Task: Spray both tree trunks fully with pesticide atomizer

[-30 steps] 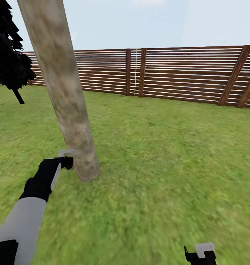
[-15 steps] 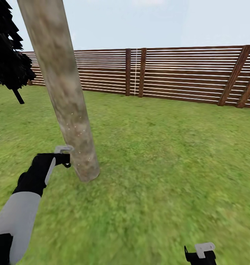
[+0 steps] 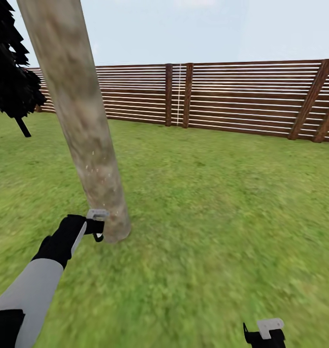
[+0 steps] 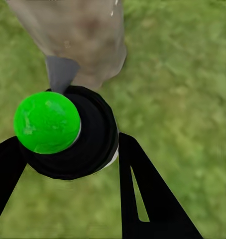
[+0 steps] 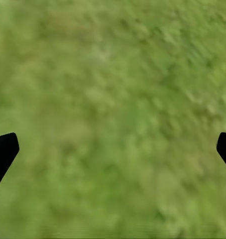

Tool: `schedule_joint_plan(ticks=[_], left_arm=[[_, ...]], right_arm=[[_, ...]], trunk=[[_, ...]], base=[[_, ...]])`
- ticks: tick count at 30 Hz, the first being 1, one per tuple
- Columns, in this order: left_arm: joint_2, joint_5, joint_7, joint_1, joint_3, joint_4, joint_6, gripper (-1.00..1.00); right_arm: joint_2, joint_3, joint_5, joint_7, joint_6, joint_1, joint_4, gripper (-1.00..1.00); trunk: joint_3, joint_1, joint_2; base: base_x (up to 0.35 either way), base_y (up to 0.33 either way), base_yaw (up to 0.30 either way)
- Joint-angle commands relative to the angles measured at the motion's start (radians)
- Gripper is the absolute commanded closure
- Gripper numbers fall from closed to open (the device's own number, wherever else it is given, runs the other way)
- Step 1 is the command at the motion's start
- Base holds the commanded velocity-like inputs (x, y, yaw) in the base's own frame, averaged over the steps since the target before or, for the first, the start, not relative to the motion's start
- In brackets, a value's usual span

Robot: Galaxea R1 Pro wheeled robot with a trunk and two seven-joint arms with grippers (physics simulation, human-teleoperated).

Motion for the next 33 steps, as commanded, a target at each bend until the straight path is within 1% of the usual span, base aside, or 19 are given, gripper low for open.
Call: schedule_joint_plan(ticks=[1, 4, 7, 8, 9, 10, 11, 12, 13, 15, 17, 18, 20, 22, 24, 26, 29, 31, 33], left_arm=[[0.0, -0.012, -0.003, 0.002, 0.001, -0.001, 0.003, 1.0], [-0.007, -0.008, -0.003, 0.005, 0.0, -0.001, 0.002, 1.0], [0.006, -0.009, -0.003, 0.009, 0.011, 0.0, 0.002, 1.0], [0.023, -0.01, -0.003, 0.02, 0.022, 0.0, 0.002, 1.0], [0.052, -0.01, -0.004, 0.029, 0.032, 0.0, 0.001, 1.0], [0.068, -0.009, -0.005, 0.033, 0.037, 0.001, 0.001, 1.0], [0.074, -0.008, -0.006, 0.037, 0.038, 0.002, 0.0, 1.0], [0.074, -0.007, -0.006, 0.04, 0.038, 0.003, -0.001, 1.0], [0.07, -0.006, -0.006, 0.048, 0.037, 0.003, -0.002, 1.0], [0.017, -0.005, -0.006, 0.059, 0.037, 0.002, -0.001, 1.0], [-0.007, -0.005, -0.006, 0.06, 0.037, 0.002, -0.001, 1.0], [-0.011, -0.005, -0.006, 0.06, 0.038, 0.002, -0.001, 1.0], [-0.007, -0.007, -0.006, 0.067, 0.041, 0.002, 0.001, 1.0], [0.008, -0.01, -0.005, 0.079, 0.043, 0.002, 0.001, 1.0], [0.043, -0.01, -0.004, 0.098, 0.044, 0.002, 0.001, 1.0], [0.048, -0.01, 0.0, 0.109, 0.043, 0.002, 0.0, 1.0], [0.033, -0.005, 0.001, 0.119, 0.04, 0.003, -0.003, 1.0], [0.003, -0.004, 0.0, 0.122, 0.04, 0.005, -0.004, 1.0], [-0.021, -0.005, 0.004, 0.141, 0.04, 0.004, -0.006, 1.0]], right_arm=[[0.0, -0.005, 0.011, -0.005, -0.003, -0.001, 0.002, -1.0], [0.0, -0.005, 0.011, -0.005, -0.003, -0.001, 0.002, -1.0], [0.0, -0.005, 0.011, -0.005, -0.003, -0.001, 0.002, -1.0], [0.0, -0.005, 0.011, -0.005, -0.003, -0.001, 0.002, -1.0], [0.0, -0.005, 0.011, -0.005, -0.003, -0.001, 0.002, -1.0], [0.001, -0.005, 0.011, -0.005, -0.003, -0.001, 0.002, -1.0], [0.001, -0.005, 0.011, -0.005, -0.003, -0.001, 0.002, -1.0], [0.001, -0.005, 0.011, -0.005, -0.003, -0.001, 0.002, -1.0], [0.001, -0.005, 0.011, -0.005, -0.003, -0.001, 0.003, -1.0], [0.002, -0.005, 0.011, -0.005, -0.003, -0.001, 0.002, -1.0], [0.002, -0.005, 0.011, -0.005, -0.003, -0.001, 0.002, -1.0], [0.002, -0.005, 0.012, -0.005, -0.003, -0.001, 0.002, -1.0], [0.002, -0.005, 0.012, -0.005, -0.003, -0.001, 0.002, -1.0], [0.002, -0.005, 0.011, -0.005, -0.003, -0.001, 0.002, -1.0], [0.002, -0.005, 0.011, -0.005, -0.003, -0.001, 0.002, -1.0], [0.002, -0.005, 0.011, -0.005, -0.003, -0.001, 0.002, -1.0], [0.002, -0.005, 0.011, -0.005, -0.003, -0.001, 0.002, -1.0], [0.002, -0.005, 0.011, -0.005, -0.003, -0.001, 0.002, -1.0], [0.002, -0.005, 0.011, -0.005, -0.003, -0.001, 0.002, -1.0]], trunk=[[-0.001, 0.0, 0.0], [-0.001, 0.0, 0.0], [-0.001, 0.0, 0.0], [-0.001, 0.0, 0.0], [-0.001, 0.0, 0.0], [-0.001, 0.0, 0.0], [-0.001, 0.0, 0.0], [-0.001, 0.0, 0.0], [-0.001, 0.0, 0.0], [-0.001, 0.0, 0.0], [-0.001, 0.0, 0.0], [-0.001, 0.0, 0.0], [-0.001, 0.0, 0.0], [-0.001, 0.0, 0.0], [-0.001, 0.0, 0.0], [-0.001, 0.0, 0.0], [-0.001, 0.0, 0.0], [-0.001, 0.0, 0.0], [-0.001, 0.0, 0.0]], base=[[0.27, 0.049, 0.0], [0.099, 0.017, 0.0], [0.008, 0.001, 0.0], [0.002, 0.0, 0.0], [0.0, 0.0, 0.0], [0.0, 0.0, 0.0], [0.0, 0.0, 0.0], [0.0, 0.0, 0.0], [0.0, 0.0, 0.0], [0.0, 0.0, 0.0], [0.0, 0.0, 0.0], [0.0, 0.0, 0.0], [0.086, 0.018, 0.0], [0.245, 0.092, 0.0], [0.291, 0.116, 0.0], [0.138, 0.048, 0.0], [0.027, 0.01, 0.0], [0.004, 0.001, 0.0], [0.001, 0.0, 0.0]])
